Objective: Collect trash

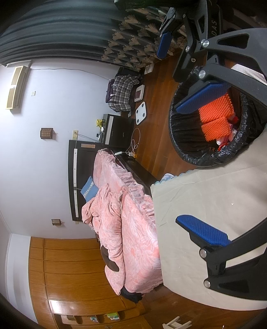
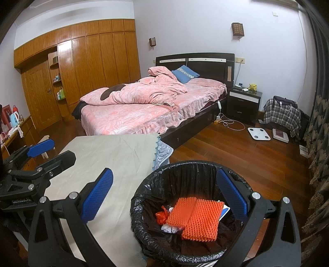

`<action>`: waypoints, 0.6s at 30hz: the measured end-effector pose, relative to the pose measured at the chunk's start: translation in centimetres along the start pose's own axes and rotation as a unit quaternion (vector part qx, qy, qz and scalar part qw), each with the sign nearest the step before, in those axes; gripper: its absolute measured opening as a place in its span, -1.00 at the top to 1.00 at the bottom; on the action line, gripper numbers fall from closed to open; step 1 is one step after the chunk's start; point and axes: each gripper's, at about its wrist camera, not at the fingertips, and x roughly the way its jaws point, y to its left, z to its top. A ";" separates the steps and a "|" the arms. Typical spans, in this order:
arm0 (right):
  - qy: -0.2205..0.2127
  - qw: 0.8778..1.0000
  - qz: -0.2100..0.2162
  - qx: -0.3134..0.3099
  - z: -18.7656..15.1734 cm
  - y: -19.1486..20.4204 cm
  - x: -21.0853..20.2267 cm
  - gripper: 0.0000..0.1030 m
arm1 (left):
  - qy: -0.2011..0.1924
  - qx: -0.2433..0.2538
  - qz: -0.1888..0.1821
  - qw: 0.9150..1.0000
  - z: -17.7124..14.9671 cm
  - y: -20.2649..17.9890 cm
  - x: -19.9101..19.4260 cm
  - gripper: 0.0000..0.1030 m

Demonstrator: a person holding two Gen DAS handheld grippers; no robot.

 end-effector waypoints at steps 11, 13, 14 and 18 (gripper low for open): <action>0.001 1.000 0.000 0.000 0.1 0.0 0.0 -0.90 | 0.003 -0.002 -0.002 1.000 -0.2 0.5 -0.1 -0.88; 0.001 1.000 0.000 0.000 0.1 0.0 0.0 -0.90 | 0.003 -0.002 -0.001 1.000 -0.2 0.5 -0.1 -0.88; 0.001 1.000 0.001 0.000 0.1 -0.1 0.0 -0.90 | 0.004 -0.002 -0.001 1.000 -0.3 0.6 -0.1 -0.88; 0.002 1.000 0.001 -0.001 0.2 0.0 0.0 -0.90 | 0.005 -0.003 0.000 1.000 -0.4 0.8 0.0 -0.88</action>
